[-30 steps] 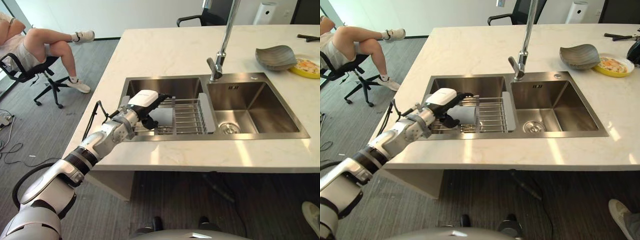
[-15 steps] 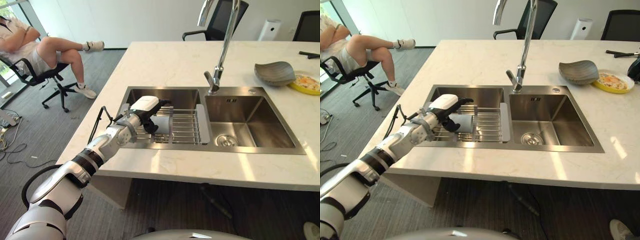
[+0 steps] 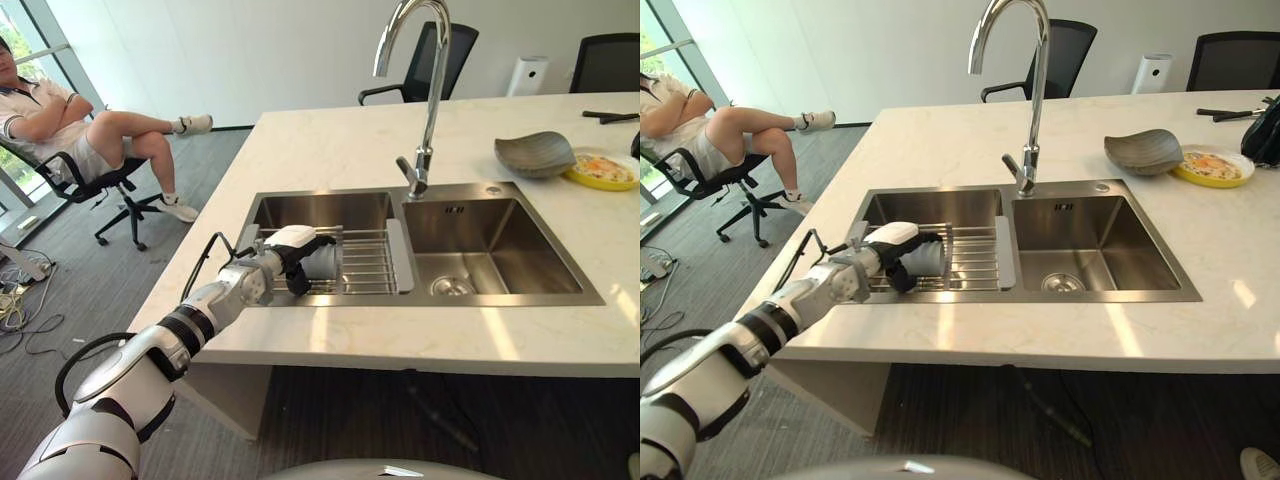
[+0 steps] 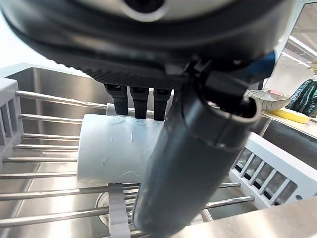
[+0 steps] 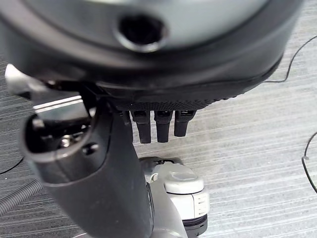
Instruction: Place the dishes in the dishwasher.
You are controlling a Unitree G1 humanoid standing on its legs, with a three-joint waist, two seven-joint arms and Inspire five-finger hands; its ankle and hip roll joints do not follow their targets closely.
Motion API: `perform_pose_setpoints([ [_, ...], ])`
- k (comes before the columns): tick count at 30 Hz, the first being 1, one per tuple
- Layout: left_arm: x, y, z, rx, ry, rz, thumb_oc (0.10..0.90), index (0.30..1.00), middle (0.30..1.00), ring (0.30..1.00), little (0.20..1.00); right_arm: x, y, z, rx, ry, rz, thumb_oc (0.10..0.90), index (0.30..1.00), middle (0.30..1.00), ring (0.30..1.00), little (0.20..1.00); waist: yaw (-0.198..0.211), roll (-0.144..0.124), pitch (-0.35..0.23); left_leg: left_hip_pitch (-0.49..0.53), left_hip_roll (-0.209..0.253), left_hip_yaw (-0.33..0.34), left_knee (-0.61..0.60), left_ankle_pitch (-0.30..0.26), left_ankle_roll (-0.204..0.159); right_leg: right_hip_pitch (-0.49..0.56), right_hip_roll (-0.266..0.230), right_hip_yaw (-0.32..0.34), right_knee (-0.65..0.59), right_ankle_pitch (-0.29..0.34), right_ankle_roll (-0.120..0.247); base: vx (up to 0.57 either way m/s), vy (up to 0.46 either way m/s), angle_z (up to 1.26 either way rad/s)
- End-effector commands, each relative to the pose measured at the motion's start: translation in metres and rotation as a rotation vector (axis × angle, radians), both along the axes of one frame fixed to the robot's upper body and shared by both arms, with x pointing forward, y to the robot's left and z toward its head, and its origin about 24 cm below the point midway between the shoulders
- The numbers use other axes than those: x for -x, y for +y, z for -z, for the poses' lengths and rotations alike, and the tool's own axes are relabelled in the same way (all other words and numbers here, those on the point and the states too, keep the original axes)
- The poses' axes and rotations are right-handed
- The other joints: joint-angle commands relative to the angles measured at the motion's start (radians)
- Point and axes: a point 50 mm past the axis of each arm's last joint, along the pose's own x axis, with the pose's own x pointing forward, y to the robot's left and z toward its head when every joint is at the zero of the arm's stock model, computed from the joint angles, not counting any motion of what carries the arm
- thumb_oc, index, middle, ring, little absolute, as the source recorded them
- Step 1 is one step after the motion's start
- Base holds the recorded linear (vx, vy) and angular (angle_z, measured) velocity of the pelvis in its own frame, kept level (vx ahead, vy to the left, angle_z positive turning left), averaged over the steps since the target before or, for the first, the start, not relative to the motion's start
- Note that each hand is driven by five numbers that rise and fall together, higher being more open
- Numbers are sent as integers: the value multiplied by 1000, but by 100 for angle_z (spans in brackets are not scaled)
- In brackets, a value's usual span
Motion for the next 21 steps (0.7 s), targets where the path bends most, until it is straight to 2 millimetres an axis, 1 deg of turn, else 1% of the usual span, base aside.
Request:
perform_pose_setpoints([
  [1,-51,1,-100,1,-304,-71,800,900,900,900,900,-12,5,2,-21,-15,-16,800,900,900,900,900,7,-26,56,39,-12,-22,10,-82,-28,12,-67,24,16,-23,107,0,0,0],
  [3,-56,4,-106,-10,-330,-100,800,900,900,900,900,-13,4,2,-16,-15,-15,800,900,900,900,900,2,-22,59,38,-14,-17,10,-84,-28,8,-69,28,16,-20,109,0,0,0],
  [8,-62,12,-108,-34,-345,-163,800,900,900,900,900,-15,3,1,-11,-20,-16,800,900,900,900,900,-6,-17,65,39,-16,-11,10,-86,-28,5,-72,32,16,-16,110,1,2,-1],
  [11,-67,22,-102,-75,-322,-235,800,900,900,900,900,-20,2,1,-6,-27,-19,800,900,900,900,900,-17,-14,68,40,-17,-5,10,-87,-28,0,-71,38,16,-14,109,5,12,-3],
  [14,-69,26,-88,-114,-264,-278,800,900,900,900,900,-22,2,1,-5,-24,-27,800,900,900,900,900,-25,-12,70,40,-16,0,10,-88,-28,-5,-70,45,16,-12,108,0,0,0],
  [15,-68,28,-81,-132,-231,-288,800,900,900,900,900,-23,2,1,-3,-21,-31,800,900,900,900,900,-27,-12,71,40,-16,2,10,-88,-28,-6,-69,47,16,-13,108,0,0,0],
  [16,-65,29,-64,-181,-164,-295,800,900,900,900,900,-22,1,1,-3,-9,-34,800,900,900,900,900,-31,-12,71,41,-15,5,10,-90,-28,-7,-68,52,16,-14,107,0,0,0],
  [17,-65,29,-64,-180,-164,-294,800,900,900,900,900,-21,1,1,-3,-9,-34,800,900,900,900,900,-30,-12,71,41,-15,6,10,-90,-28,-7,-68,53,16,-14,107,3,7,-4],
  [21,-59,23,-43,-244,-90,-258,800,900,900,900,900,-23,0,1,3,4,-38,800,900,900,900,900,-34,-10,71,45,-14,11,10,-94,-27,-8,-66,59,16,-16,104,5,5,-7],
])
